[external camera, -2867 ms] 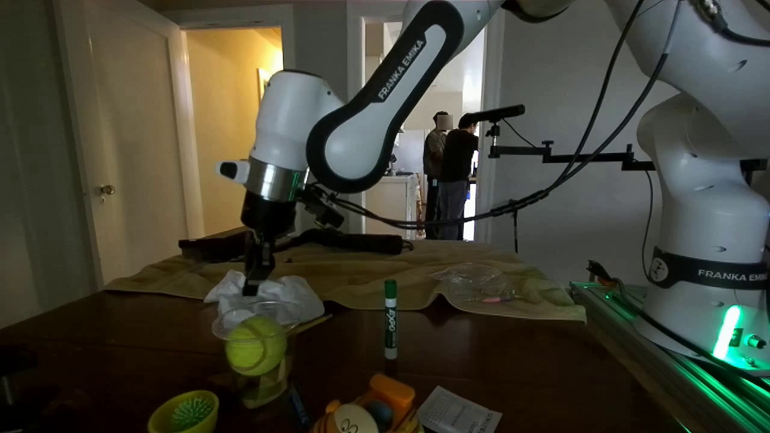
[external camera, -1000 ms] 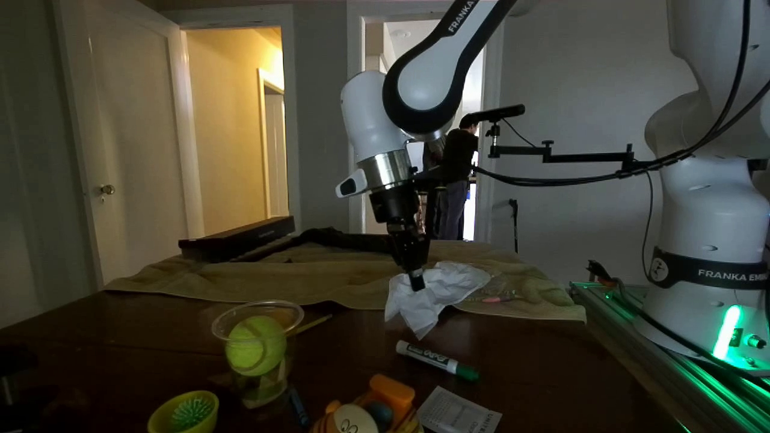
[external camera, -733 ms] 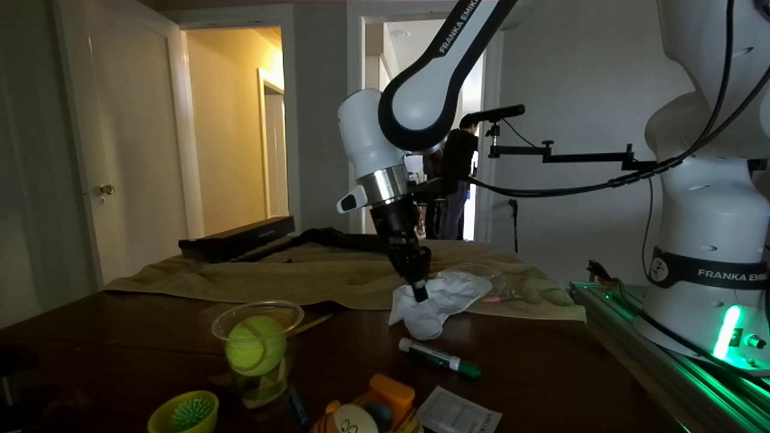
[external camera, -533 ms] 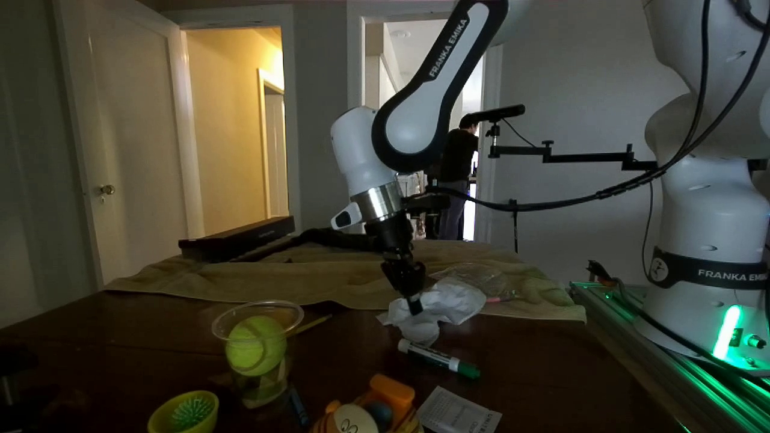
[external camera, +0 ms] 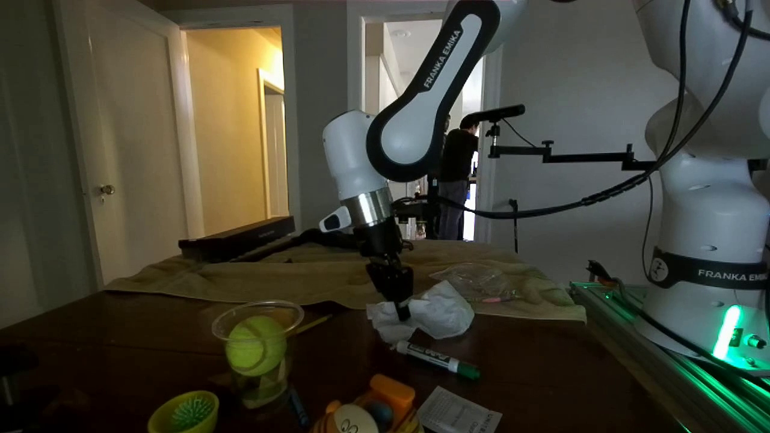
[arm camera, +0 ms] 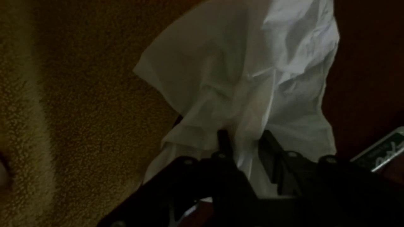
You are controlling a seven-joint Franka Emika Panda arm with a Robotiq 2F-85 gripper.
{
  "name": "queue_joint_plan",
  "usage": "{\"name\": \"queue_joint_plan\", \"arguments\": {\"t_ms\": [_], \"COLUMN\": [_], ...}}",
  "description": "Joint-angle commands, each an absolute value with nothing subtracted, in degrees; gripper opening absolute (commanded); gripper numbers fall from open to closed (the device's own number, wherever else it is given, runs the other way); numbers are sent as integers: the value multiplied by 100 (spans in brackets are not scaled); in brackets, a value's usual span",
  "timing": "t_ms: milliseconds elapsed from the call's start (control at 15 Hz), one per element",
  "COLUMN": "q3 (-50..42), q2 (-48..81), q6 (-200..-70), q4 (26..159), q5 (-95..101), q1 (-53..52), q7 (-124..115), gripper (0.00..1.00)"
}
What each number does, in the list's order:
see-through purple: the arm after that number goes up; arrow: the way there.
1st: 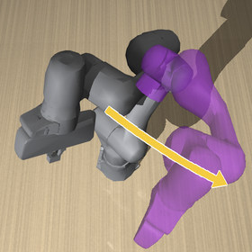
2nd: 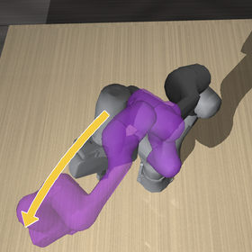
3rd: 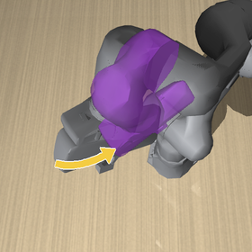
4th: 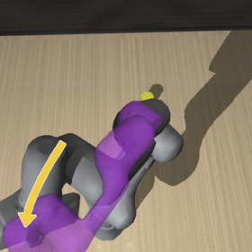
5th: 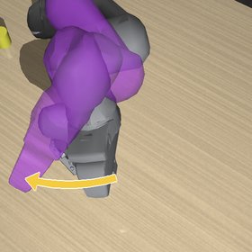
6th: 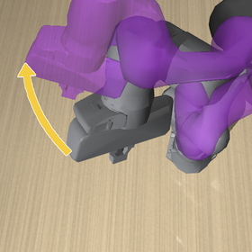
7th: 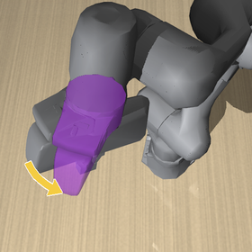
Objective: Use the paper towel to wipe the table
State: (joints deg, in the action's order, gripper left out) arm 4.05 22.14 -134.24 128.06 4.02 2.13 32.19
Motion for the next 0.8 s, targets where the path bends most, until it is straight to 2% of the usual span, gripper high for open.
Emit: {"name": "queue_joint_plan", "arguments": {"t_ms": [0,333,467,733], "q3": [603,632,617,626], "q2": [1531,591,312,-88], "q6": [-13244,-12825,-12560,-12403], "q4": [13136,13321,13185,12830], "q5": [194,140,158,71], "q1": [266,41,-80,-306], "q7": [3187,2608,2181,1248], "gripper": [62,97,100,100]}}
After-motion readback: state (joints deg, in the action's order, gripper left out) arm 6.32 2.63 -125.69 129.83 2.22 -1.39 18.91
